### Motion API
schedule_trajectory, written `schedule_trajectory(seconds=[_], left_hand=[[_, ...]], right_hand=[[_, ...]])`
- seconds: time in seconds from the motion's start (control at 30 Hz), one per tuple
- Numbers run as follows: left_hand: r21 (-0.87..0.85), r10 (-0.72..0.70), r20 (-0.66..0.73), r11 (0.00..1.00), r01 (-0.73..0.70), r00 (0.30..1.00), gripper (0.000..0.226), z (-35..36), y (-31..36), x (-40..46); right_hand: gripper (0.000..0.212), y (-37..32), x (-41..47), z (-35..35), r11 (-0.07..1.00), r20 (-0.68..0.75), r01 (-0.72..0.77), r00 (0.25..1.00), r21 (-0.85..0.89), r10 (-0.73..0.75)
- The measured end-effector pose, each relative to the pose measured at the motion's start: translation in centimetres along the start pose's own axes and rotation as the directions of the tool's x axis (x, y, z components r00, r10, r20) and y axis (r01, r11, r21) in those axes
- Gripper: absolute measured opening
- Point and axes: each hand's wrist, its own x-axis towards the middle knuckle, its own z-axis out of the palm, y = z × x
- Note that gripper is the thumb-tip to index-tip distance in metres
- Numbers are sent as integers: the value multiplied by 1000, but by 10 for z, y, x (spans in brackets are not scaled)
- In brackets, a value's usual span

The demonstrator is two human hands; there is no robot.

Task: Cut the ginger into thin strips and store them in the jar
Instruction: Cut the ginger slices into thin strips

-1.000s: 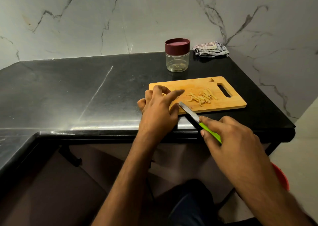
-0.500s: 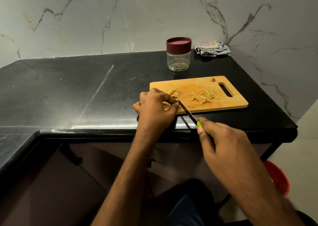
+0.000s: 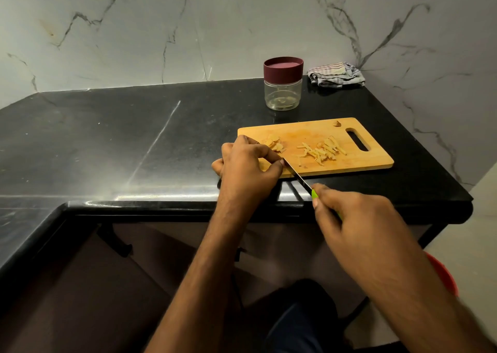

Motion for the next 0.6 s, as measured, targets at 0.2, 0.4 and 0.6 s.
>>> schedule_trajectory(seconds=[0.2,0.4,0.6], left_hand=[[11,23,-19,1000,-23,1000,7,2,-1,-1],[100,147,19,984,-148,989,17,3,1,-3],[201,201,86,956,-215,976,35,5,1,-3]], right_hand=[[42,9,-5,1,989,-52,-37,998,-146,30],[44,11,-2,8,990,-52,-57,997,-129,51],[45,12,-1,7,994,-48,-29,999,-105,24]])
